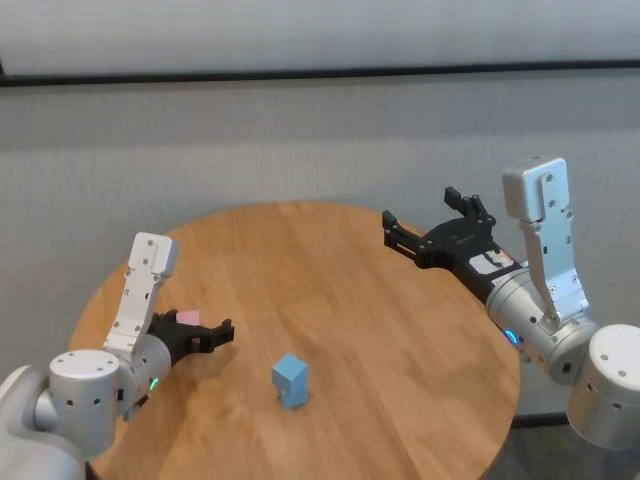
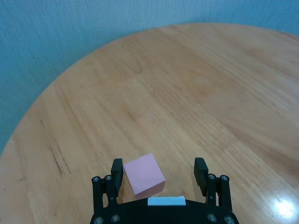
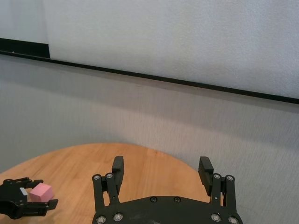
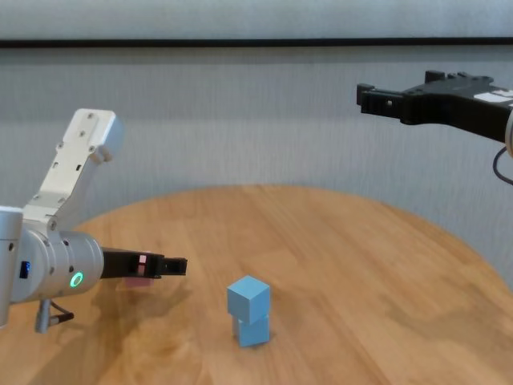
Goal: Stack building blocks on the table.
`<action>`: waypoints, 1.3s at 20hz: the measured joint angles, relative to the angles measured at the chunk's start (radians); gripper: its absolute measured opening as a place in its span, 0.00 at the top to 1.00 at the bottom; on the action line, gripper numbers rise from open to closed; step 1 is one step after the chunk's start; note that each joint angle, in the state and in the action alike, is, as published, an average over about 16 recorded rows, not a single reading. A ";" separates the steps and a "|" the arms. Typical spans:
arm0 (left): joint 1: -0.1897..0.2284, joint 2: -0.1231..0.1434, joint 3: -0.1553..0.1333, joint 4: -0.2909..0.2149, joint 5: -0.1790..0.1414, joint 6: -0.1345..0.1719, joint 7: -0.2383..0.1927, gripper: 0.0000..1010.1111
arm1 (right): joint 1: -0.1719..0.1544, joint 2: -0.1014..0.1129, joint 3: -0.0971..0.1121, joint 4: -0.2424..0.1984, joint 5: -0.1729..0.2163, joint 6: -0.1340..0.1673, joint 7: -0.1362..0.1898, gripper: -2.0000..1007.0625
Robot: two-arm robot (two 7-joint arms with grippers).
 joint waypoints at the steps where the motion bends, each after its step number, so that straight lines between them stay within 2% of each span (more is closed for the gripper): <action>1: 0.000 0.000 0.000 0.001 0.001 -0.002 -0.002 0.04 | 0.000 0.000 0.000 0.000 0.000 0.000 0.000 0.00; 8: 0.002 0.002 0.003 0.003 0.005 -0.010 -0.009 0.17 | 0.000 0.000 0.000 0.000 0.000 0.000 0.000 0.00; 19: 0.001 0.002 0.002 0.002 0.001 -0.006 -0.005 0.50 | 0.000 0.000 0.000 0.000 0.000 0.000 0.000 0.00; 23: 0.001 0.004 0.003 0.000 0.002 -0.008 -0.011 0.57 | 0.000 0.000 0.000 0.000 0.000 0.000 0.000 0.00; 26: 0.003 0.011 0.009 -0.005 0.005 -0.017 -0.036 0.60 | 0.000 0.000 0.000 0.000 0.000 0.000 0.000 0.00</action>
